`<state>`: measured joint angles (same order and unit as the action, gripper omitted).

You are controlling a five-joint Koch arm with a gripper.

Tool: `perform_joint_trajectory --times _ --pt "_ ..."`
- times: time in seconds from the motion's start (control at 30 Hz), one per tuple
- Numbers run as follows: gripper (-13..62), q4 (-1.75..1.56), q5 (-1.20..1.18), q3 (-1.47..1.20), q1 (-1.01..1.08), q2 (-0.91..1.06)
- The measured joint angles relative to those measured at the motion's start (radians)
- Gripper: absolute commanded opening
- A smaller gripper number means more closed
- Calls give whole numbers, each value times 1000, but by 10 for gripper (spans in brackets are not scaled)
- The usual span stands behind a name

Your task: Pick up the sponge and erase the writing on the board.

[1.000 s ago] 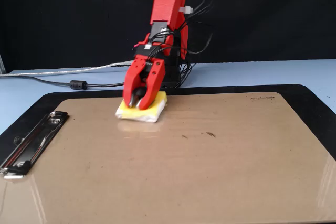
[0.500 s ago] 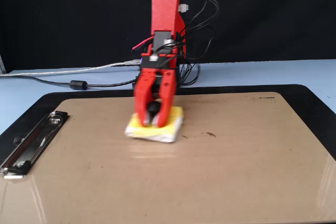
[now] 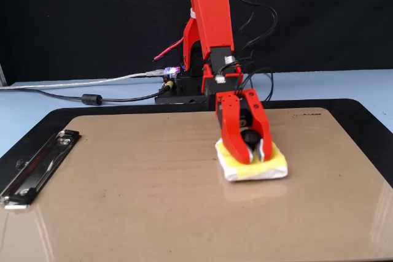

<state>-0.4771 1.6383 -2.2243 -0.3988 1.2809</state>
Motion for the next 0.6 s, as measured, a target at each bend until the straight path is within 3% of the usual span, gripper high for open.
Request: perform_joint_trajectory --times 0.23,0.37,0.6 --pt "-80 5 12 40 -35 0" --pt "-80 3 17 218 -71 -161" --pt "-80 2 23 -319 -87 285"
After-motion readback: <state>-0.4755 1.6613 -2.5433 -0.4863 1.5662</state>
